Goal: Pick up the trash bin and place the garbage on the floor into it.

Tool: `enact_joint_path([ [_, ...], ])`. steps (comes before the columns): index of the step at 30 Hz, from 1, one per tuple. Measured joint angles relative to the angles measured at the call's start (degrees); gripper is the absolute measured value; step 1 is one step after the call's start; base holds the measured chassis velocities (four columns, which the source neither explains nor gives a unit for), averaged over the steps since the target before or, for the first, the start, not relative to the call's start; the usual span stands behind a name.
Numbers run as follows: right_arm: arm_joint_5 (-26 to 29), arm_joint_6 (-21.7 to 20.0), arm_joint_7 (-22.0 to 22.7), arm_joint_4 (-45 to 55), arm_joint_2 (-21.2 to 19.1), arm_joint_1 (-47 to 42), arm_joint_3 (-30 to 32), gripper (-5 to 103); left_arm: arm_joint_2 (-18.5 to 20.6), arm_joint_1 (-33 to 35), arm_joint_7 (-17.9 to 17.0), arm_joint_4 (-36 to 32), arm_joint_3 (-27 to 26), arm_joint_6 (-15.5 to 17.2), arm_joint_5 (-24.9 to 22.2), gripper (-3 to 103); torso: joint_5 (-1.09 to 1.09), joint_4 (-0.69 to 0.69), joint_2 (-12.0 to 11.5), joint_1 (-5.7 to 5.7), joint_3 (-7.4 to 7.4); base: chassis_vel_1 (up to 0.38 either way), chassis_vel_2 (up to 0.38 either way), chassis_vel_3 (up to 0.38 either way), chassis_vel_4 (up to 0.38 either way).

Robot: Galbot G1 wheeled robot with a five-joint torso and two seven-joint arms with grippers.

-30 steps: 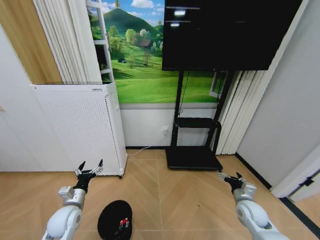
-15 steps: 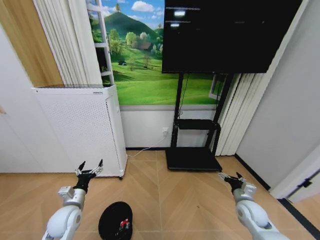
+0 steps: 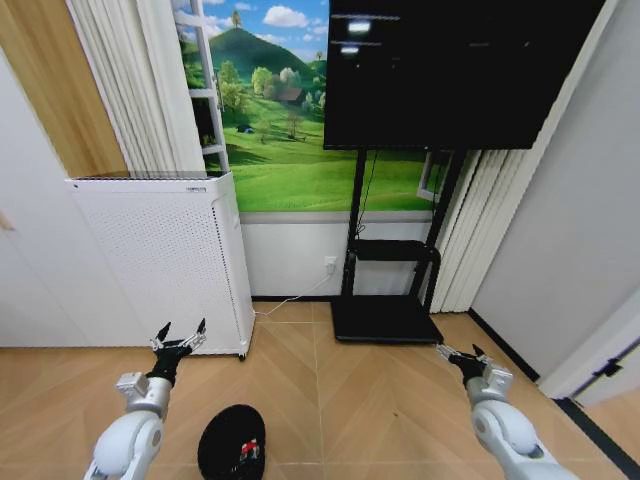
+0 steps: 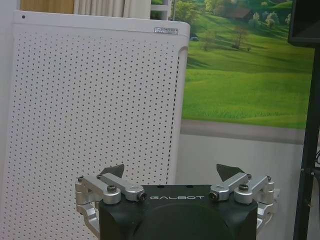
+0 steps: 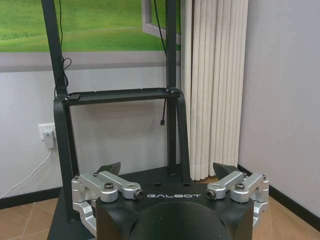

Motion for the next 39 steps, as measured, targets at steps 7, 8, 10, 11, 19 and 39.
enact_joint_path([
  [7, 0.0, 0.0, 0.0, 0.0, 0.0, 0.0, 0.0, 100, 0.0, 0.0, 0.0, 0.0, 0.0, 0.0, 0.0, 100, 0.0, 0.0, -0.2, -0.06, -0.11, 0.03, -0.023, -0.018, 0.025],
  [8, 0.0, 0.0, 0.0, 0.0, 0.0, 0.0, 0.0, 100, 0.0, 0.0, 0.0, 0.0, 0.0, 0.0, 0.0, 100, 0.0, 0.0, -0.2, -0.06, -0.11, 0.055, -0.069, -0.049, 0.059],
  [10, 0.0, 0.0, 0.0, 0.0, 0.0, 0.0, 0.0, 100, 0.0, 0.0, 0.0, 0.0, 0.0, 0.0, 0.0, 100, 0.0, 0.0, -0.2, -0.07, -0.13, 0.086, -0.069, -0.11, 0.105],
  [11, 0.0, 0.0, 0.0, 0.0, 0.0, 0.0, 0.0, 100, 0.0, 0.0, 0.0, 0.0, 0.0, 0.0, 0.0, 100, 0.01, 0.0, -0.2, -0.08, -0.13, 0.086, -0.125, -0.11, 0.105],
  [19, 0.0, 0.0, 0.0, 0.0, 0.0, 0.0, 0.0, 100, 0.0, 0.0, 0.0, 0.0, 0.0, 0.0, 0.0, 100, -0.01, 0.01, -0.3, -0.13, -0.18, 0.178, -0.172, -0.183, 0.188],
  [39, 0.0, 0.0, 0.0, 0.0, 0.0, 0.0, 0.0, 100, 0.0, 0.0, 0.0, 0.0, 0.0, 0.0, 0.0, 100, 0.02, 0.01, -0.5, -0.24, -0.34, 0.307, -0.317, -0.315, 0.311],
])
